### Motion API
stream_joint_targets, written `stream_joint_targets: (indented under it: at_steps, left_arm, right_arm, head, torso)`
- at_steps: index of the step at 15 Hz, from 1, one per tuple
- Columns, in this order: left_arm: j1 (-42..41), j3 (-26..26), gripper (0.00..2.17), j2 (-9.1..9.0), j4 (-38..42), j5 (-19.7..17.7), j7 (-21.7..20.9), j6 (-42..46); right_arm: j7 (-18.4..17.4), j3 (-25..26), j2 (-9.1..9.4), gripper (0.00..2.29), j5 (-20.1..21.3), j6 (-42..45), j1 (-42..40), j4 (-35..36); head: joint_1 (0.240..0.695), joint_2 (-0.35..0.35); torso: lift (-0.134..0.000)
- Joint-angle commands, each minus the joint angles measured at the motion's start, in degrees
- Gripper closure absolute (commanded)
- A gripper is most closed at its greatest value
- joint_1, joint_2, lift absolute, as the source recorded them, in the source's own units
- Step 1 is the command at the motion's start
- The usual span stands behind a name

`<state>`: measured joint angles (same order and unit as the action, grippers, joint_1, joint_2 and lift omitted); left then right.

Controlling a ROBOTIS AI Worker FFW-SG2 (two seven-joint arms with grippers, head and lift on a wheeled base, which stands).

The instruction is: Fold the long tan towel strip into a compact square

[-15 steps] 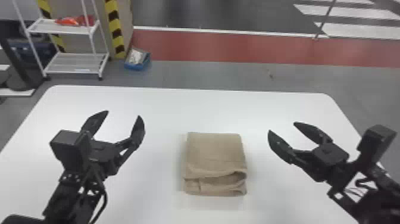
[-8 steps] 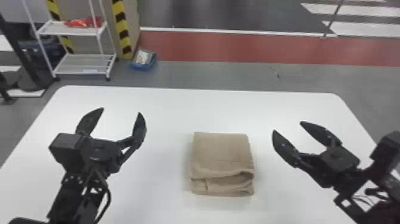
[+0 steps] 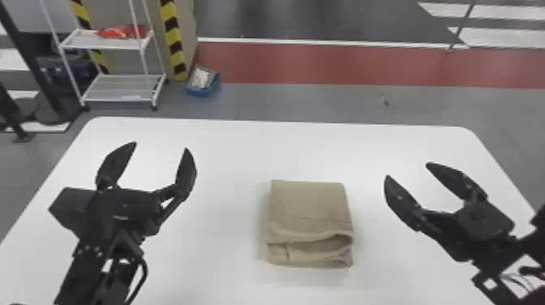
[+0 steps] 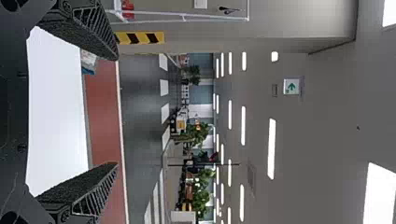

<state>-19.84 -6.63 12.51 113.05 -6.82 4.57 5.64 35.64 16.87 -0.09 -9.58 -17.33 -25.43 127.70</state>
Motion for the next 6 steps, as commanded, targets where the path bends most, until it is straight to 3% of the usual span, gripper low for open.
stream_joint_targets:
  at_steps: [1, 6]
  left_arm:
    - [-0.5, 0.0, 0.1, 0.33, 0.8, -0.1, 0.0, 0.2]
    - [-0.7, 0.0, 0.1, 0.94, 0.9, -0.1, 0.0, 0.2]
  right_arm:
    - [-0.2, 0.1, 0.14, 0.07, -0.1, -0.2, -0.4, 0.8]
    - [-0.4, 1.3, 0.14, 0.07, -1.1, 0.7, -1.0, 1.3]
  head:
    - [0.695, -0.044]
    - [0.695, -0.052]
  torso:
    - [-0.124]
    - [-0.124]
